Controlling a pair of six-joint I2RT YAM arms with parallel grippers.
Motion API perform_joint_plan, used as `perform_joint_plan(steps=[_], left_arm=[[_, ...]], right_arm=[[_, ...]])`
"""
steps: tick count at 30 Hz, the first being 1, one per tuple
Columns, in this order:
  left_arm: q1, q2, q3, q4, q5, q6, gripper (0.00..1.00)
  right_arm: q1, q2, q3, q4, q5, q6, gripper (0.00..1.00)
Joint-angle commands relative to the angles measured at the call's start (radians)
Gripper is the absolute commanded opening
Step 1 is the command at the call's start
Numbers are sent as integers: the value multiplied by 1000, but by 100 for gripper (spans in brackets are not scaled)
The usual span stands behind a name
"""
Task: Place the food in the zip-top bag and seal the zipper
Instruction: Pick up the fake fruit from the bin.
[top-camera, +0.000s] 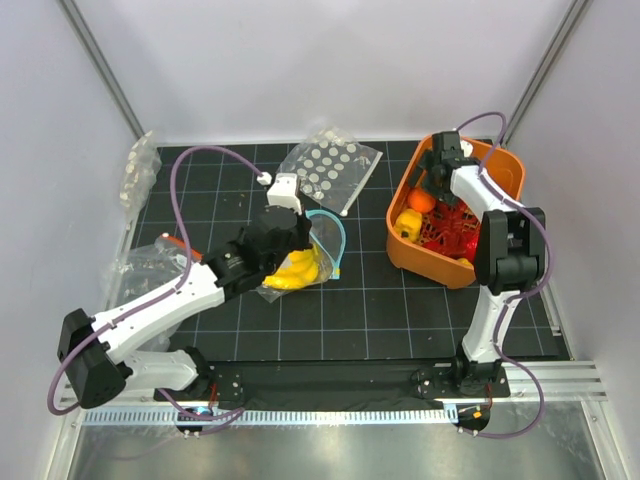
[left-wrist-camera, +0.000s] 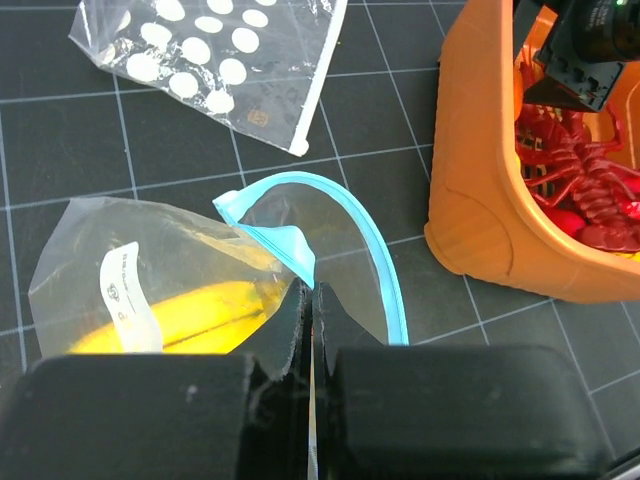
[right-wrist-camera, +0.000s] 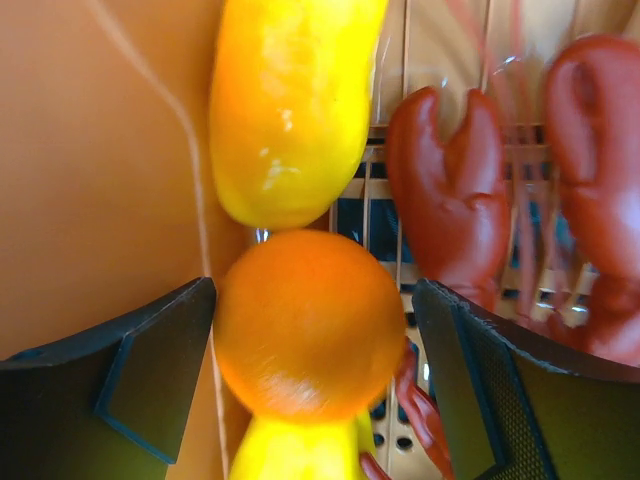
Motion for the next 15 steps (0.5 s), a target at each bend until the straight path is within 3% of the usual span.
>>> perform_joint_plan(steps=[1,5,7,9,15], left_arm=[[6,14,65,58,18,69,0],[23,33,77,58,39,138,0],[27,40,74,68,55,154,0],[32,50,80,78,73,172,0],[46,79,129,41,133,156,0]], right_arm=[[-9,55,30,24,-51,37,88],[-15,72,10,59,-51,55,79],[-15,65,0,86,-51,44,65],[-18,52,9,78,-52,35,56],[-16,-79,21,5,-28,17,51]])
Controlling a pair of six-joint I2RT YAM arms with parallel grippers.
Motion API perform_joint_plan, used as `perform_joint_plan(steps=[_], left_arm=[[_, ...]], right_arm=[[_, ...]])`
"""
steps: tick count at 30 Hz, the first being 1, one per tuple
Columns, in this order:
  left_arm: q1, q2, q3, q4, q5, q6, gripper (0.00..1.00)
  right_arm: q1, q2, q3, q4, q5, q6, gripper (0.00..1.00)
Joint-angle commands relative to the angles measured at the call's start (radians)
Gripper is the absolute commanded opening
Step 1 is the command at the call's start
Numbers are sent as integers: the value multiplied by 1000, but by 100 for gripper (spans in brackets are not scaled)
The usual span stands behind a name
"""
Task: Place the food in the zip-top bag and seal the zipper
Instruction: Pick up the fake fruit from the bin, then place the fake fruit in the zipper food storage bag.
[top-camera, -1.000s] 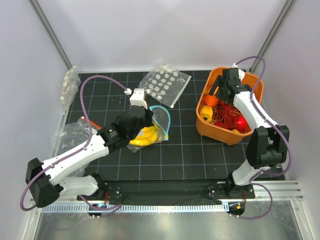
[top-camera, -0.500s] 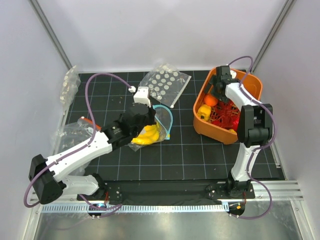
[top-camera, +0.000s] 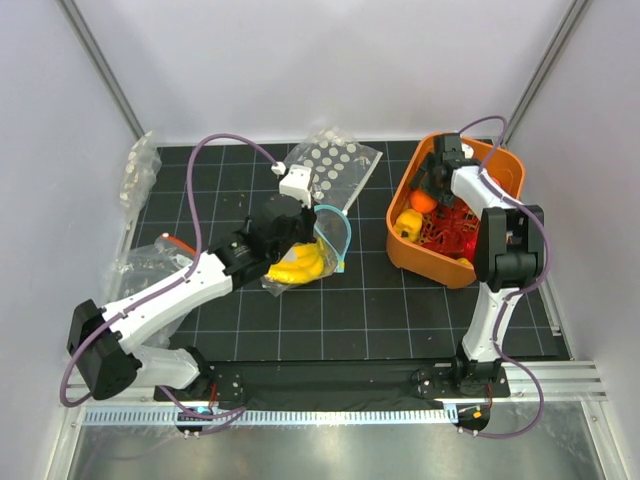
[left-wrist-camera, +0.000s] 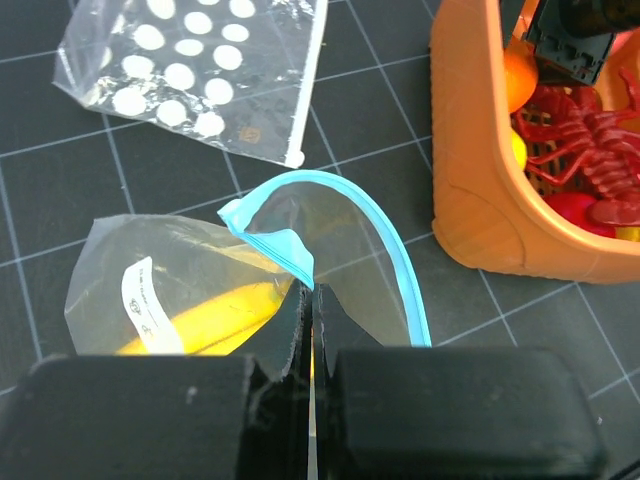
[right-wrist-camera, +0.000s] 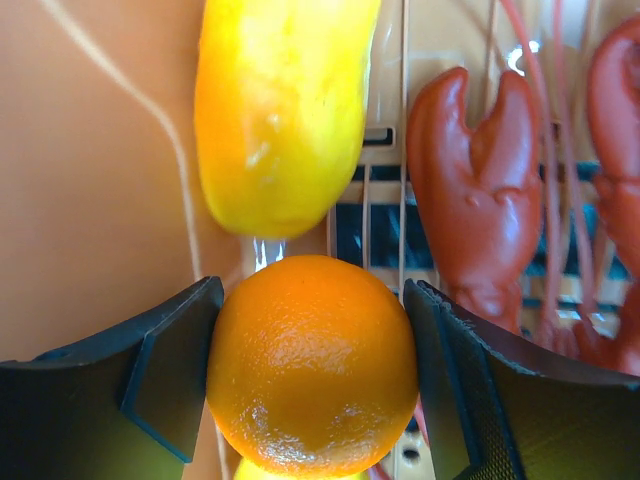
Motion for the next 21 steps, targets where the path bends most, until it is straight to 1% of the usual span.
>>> perform_joint_plan(steps=[1,4,5,10,13,14,16,20,21], left_arm=[[9,4,62,27,59,10,0],[9,7,71,15,88,3,0],[9,9,72,15,93,-2,0],[7,49,111,15,134,-6,0],[9,96,158,16,168,-6,0],[9,109,172,16,177,-11,0],[10,156,221,6,199,-20,0],[12,211,284,-43,223,-45,0],[13,213,286,-40,235,-49,0]], right_arm=[[0,-136,22,-37,10,-18,50],[-3,-190,17,-70,-3,-26,48],[-3,-219,14,-79,-8,-26,44],[-3,-334,-7,-100,-34,-40,42],[-2,-392,11,-122,-126,-72,41],[1,-411,11,-121,-208,-77,40],[14,-467,3,-108,-258,-95,39],[87,-561,-30,-64,-428,-118,37],[110,-579,-58,-36,-445,-124,38]])
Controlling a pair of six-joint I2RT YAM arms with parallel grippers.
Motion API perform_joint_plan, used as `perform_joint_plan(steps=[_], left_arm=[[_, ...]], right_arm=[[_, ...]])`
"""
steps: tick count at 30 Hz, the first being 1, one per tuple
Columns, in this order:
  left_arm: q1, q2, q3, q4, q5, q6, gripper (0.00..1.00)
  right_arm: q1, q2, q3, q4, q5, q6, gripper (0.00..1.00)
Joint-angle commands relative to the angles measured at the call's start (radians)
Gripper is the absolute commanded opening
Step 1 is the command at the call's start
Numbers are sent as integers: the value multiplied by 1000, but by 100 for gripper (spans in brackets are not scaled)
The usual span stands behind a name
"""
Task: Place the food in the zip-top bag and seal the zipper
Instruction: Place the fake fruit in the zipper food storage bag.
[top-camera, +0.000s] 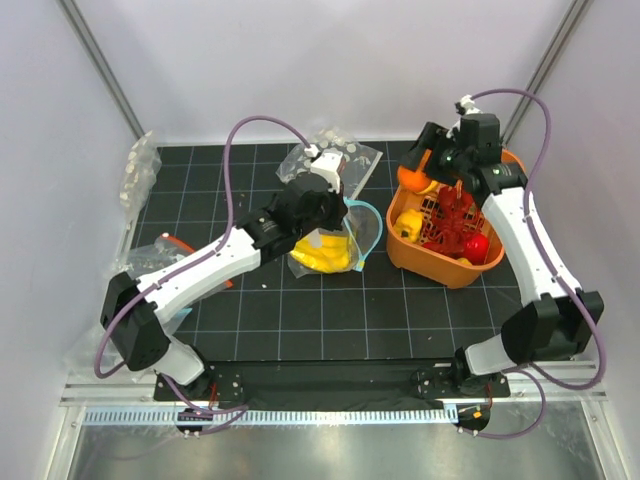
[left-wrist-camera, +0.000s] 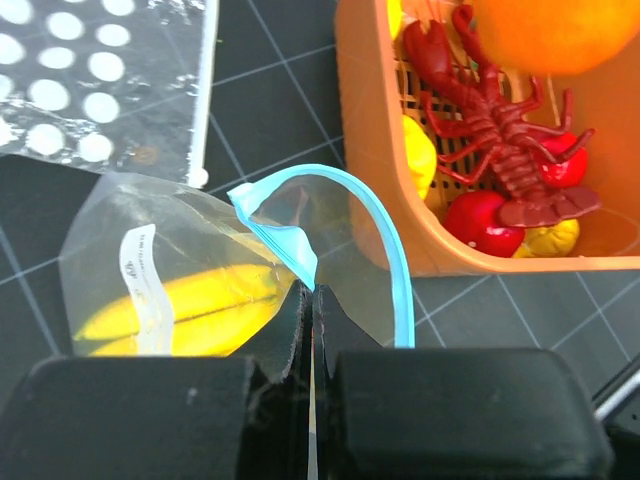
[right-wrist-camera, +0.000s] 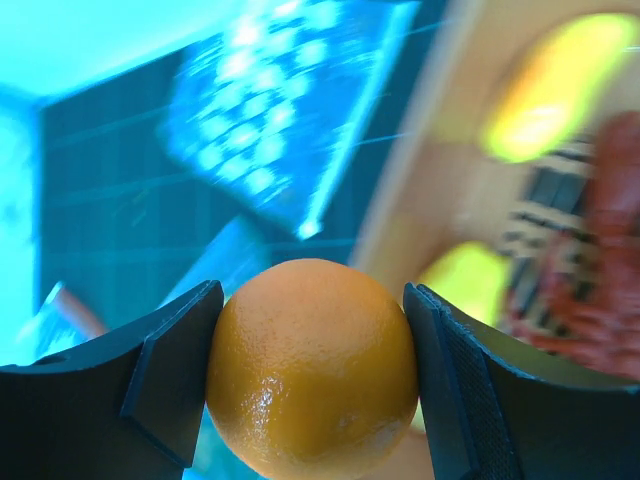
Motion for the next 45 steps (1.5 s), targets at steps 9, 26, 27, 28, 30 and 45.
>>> perform_joint_plan(steps=[9,26,27,28,30,45], left_arm=[[23,-66,-2,37,80,-99,0],[167,-178,-229,170,289,-365,0],[172,-182,-235,173,292,-369,0],[173,-188,-241,179,291,-369,0],[173,-193,-253,183,286,-363,0],[172,-257,-278,164,235,-319,0]], right_arm=[[267,-111,-177,177,-191,4,31],[454,85,-306,318,-77,30,59],[456,81,-308,318,-76,30,68],[458,71,-306,317,-73,27,93],[456,59,-302,306,-71,15,98],[454,-30,-197,8,125,-16,60]])
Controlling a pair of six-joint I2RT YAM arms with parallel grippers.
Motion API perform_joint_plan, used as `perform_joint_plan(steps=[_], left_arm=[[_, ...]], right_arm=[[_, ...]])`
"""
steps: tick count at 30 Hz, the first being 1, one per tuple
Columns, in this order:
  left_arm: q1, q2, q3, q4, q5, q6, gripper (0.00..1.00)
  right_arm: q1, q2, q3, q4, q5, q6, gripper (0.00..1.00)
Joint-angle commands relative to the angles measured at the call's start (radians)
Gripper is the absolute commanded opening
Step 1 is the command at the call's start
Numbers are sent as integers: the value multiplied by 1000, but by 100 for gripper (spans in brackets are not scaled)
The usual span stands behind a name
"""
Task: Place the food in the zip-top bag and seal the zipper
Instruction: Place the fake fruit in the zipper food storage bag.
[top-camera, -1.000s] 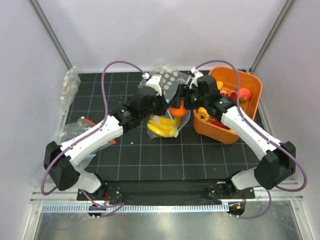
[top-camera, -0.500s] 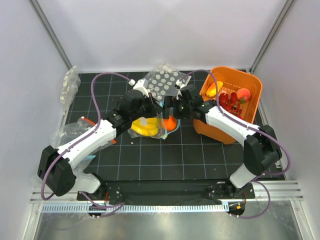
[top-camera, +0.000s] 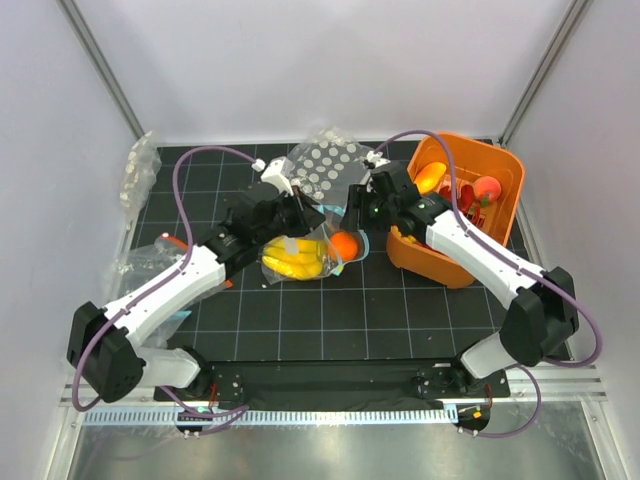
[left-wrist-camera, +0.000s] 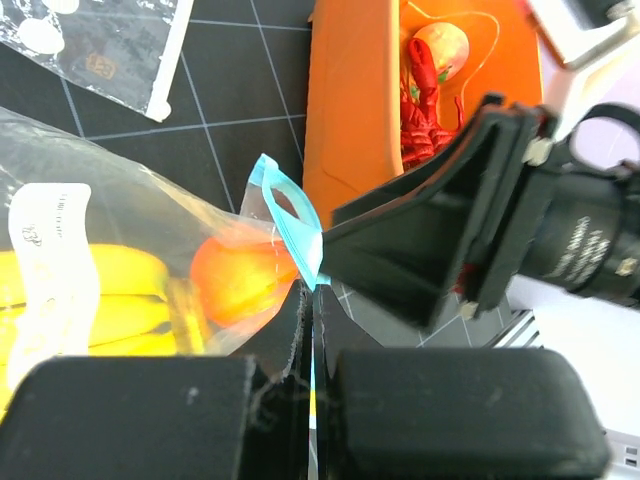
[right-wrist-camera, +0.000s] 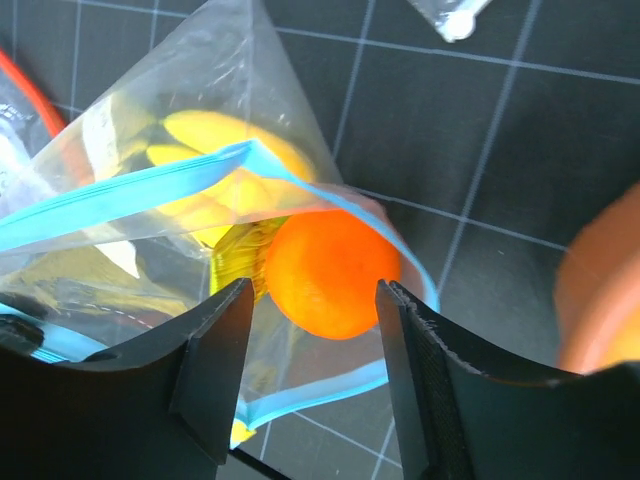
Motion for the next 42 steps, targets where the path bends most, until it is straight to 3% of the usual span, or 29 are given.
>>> perform_joint_plan(steps=[1,6,14,17,18,21,28,31,32,35,42], left_arm=[[1,-62,-13,41,-28,25,0],[-1,-114,-25,23,-102,51,0],[-1,-168,-25,12,-153,68,0],[-1,-186,-29,9,-177,69,0],[-1,-190,-29,7,-189,71,0],[-1,-191,-36,3,-197,71,0],[1,-44,114,-258,-197,86,0],[-1,42,269,-449,-189,123,0],[-2,69,312,-594,-232,123,0],[-1,140,418,-793,-352,107,0],[-2,137,515,-830,-436,158,0]], right_arm=[[-1,-42,56,-87,74,-24,59],[-3,-52,36,-87,112,-12,59],[-6,13,31,-69,25,4,58],[-6,16,10,-20,-46,10,45],[-4,19,6,-9,-61,8,30],[-6,27,46,-30,-61,-14,1],[0,-4,198,-61,-31,-93,1],[9,-35,221,-55,51,-110,1],[11,-55,218,-50,74,-113,1],[9,-53,192,-60,146,-128,1],[9,-88,167,-49,230,-110,1]])
